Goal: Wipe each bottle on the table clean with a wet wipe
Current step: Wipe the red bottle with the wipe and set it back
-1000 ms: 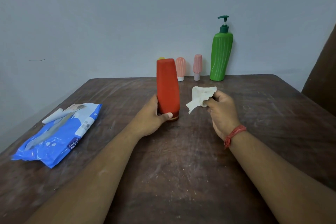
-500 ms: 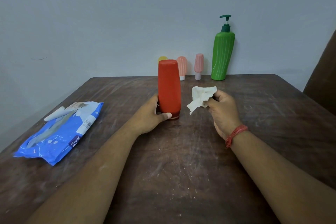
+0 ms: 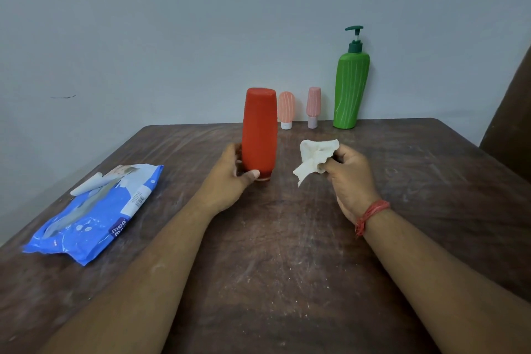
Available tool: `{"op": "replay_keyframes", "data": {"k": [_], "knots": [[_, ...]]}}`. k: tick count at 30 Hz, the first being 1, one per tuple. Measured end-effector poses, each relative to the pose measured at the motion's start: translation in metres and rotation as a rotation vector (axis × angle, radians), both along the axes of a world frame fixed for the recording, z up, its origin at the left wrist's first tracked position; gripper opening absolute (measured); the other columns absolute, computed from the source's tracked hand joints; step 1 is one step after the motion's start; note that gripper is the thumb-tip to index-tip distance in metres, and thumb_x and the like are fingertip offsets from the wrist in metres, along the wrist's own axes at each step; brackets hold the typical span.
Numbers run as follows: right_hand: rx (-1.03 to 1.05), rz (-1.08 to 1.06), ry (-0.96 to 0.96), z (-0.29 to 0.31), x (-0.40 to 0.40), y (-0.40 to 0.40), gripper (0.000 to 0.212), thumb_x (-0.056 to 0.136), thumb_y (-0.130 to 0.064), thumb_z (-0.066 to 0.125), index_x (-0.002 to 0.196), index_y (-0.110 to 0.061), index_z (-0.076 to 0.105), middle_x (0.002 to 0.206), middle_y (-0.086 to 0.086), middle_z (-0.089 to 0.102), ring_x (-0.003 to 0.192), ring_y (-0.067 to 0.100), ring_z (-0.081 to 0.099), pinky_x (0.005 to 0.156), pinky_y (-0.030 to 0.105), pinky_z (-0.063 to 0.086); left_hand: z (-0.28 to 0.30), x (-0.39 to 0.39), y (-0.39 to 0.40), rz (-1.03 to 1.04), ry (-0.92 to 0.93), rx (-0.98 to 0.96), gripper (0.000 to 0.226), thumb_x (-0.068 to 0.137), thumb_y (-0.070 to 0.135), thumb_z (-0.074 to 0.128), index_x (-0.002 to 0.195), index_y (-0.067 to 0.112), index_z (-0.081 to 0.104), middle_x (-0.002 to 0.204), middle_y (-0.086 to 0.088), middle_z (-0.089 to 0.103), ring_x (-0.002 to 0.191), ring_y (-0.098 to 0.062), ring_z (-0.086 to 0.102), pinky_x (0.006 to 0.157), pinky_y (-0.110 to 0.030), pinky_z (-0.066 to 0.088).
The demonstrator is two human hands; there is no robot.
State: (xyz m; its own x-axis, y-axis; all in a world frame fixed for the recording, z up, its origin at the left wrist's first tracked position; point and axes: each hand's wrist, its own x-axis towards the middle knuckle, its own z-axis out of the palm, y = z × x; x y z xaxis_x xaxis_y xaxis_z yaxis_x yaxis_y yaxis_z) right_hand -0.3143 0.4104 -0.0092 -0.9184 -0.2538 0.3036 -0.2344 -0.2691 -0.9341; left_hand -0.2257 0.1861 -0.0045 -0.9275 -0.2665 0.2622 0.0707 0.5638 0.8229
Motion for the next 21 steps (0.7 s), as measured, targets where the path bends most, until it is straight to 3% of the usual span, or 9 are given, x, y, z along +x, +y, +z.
{"op": "replay_keyframes", "data": {"k": [3,7,9,12,15,21], "knots": [[0.008,0.008,-0.004,0.000,0.000,0.000,0.026,0.089,0.000,0.064,0.107,-0.016,0.074,0.103,0.002,0.076,0.103,0.020,0.070,0.094,0.045,0.055,0.012,0.002,-0.004,0.122,0.120,0.043,0.050,0.096,0.024,0.069,0.129,0.043,0.036,0.120,0.027,0.052,0.106,0.006,0.056,0.086,-0.019,0.045],[-0.003,0.013,0.001,0.001,0.000,0.000,0.028,0.088,0.002,0.063,0.104,-0.018,0.075,0.100,0.002,0.076,0.099,0.019,0.070,0.092,0.043,0.056,0.029,0.008,-0.014,0.244,0.357,0.106,0.043,0.096,0.008,0.066,0.125,0.030,0.043,0.126,0.001,0.058,0.111,-0.010,0.060,0.095,-0.023,0.050],[-0.006,0.020,0.011,0.001,0.001,-0.001,0.031,0.087,0.004,0.062,0.102,-0.019,0.075,0.100,0.001,0.076,0.098,0.018,0.070,0.089,0.039,0.056,0.043,0.011,-0.016,0.280,0.459,0.114,0.042,0.096,0.007,0.065,0.125,0.030,0.044,0.126,0.002,0.060,0.116,-0.010,0.060,0.095,-0.013,0.046],[0.000,0.035,0.022,0.000,0.002,-0.001,0.030,0.088,0.002,0.062,0.102,-0.021,0.075,0.101,0.001,0.076,0.098,0.016,0.071,0.083,0.033,0.055,0.061,0.015,-0.018,0.308,0.561,0.065,0.043,0.094,0.012,0.066,0.124,0.033,0.044,0.120,0.013,0.060,0.112,0.006,0.058,0.088,-0.003,0.043],[0.000,0.041,0.012,-0.001,0.002,-0.002,0.030,0.088,0.003,0.063,0.103,-0.020,0.075,0.102,0.001,0.076,0.100,0.018,0.071,0.085,0.034,0.055,0.072,0.013,-0.019,0.290,0.549,0.021,0.045,0.093,0.014,0.069,0.127,0.030,0.044,0.115,0.017,0.062,0.105,0.012,0.058,0.084,-0.001,0.041],[0.022,0.047,0.015,-0.003,-0.001,-0.004,0.030,0.088,0.002,0.063,0.107,-0.017,0.074,0.104,0.001,0.076,0.102,0.018,0.070,0.091,0.039,0.055,0.090,-0.009,-0.026,0.149,0.319,-0.132,0.044,0.094,0.020,0.071,0.128,0.030,0.046,0.116,0.016,0.064,0.100,0.021,0.055,0.081,0.002,0.040]]}}
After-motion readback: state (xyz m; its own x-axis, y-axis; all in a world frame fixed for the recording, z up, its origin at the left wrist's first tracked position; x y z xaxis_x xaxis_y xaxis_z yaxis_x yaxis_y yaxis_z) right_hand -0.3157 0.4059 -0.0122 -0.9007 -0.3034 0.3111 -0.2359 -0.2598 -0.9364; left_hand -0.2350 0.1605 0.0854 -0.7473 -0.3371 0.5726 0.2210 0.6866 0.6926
